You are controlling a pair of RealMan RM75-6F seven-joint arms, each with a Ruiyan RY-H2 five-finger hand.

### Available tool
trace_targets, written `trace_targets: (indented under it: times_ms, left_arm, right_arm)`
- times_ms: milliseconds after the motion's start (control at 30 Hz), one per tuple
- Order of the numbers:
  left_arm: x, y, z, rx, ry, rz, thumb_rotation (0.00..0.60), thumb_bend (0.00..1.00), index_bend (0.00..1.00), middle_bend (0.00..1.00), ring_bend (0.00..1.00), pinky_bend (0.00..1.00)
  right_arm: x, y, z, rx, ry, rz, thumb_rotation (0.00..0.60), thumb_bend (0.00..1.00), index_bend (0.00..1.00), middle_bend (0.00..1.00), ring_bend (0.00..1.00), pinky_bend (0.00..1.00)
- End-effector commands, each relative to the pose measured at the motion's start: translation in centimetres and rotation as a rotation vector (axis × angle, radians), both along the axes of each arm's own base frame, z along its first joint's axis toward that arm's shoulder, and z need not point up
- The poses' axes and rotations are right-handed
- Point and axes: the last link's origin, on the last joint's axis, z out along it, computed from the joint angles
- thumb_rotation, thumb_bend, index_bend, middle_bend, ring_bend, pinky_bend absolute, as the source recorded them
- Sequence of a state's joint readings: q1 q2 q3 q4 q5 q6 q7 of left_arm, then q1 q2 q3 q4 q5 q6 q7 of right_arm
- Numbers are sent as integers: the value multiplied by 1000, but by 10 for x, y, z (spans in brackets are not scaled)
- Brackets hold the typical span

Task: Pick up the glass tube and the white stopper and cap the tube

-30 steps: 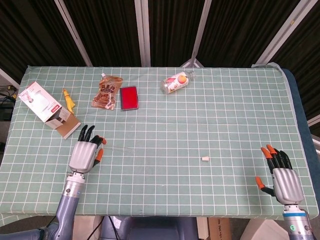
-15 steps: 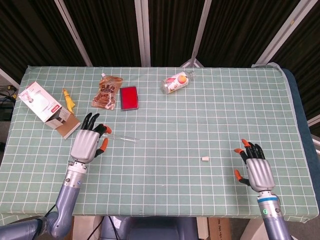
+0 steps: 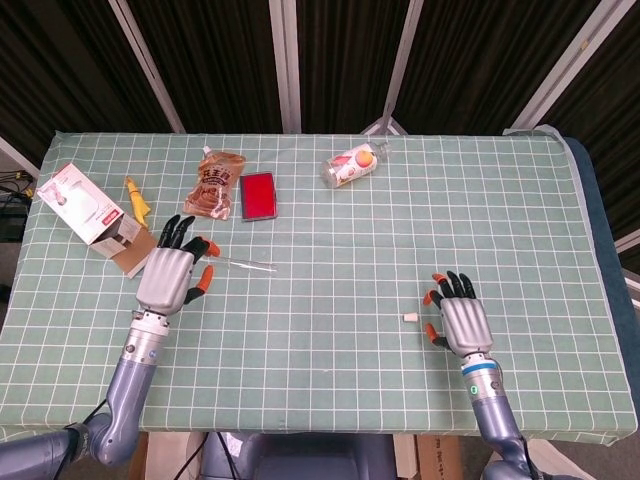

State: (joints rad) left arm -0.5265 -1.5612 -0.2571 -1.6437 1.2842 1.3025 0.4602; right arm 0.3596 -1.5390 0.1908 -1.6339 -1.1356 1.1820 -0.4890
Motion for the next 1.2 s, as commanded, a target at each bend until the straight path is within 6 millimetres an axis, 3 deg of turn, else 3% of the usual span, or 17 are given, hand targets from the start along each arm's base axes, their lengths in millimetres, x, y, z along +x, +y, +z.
trace_targets:
  times_ms: [33,567,1200]
  left_arm:
    - [0,1,-1,-3,0,1,600,700,484,483,92,0]
    - [0,6,-2,-2,-1,7,600,700,484,483,92,0]
    - [-3,6,-4,-4,5,17,600,700,484,483,92,0]
  right_arm:
    - [3,-6,-7,8,-1,2,600,378,469,186,0,0]
    - [2,-15,-35,43,31,-2,600,378,471,190,0,0]
    - [-4,-16,-40,42,52,-21,600,377,504,207,0,0]
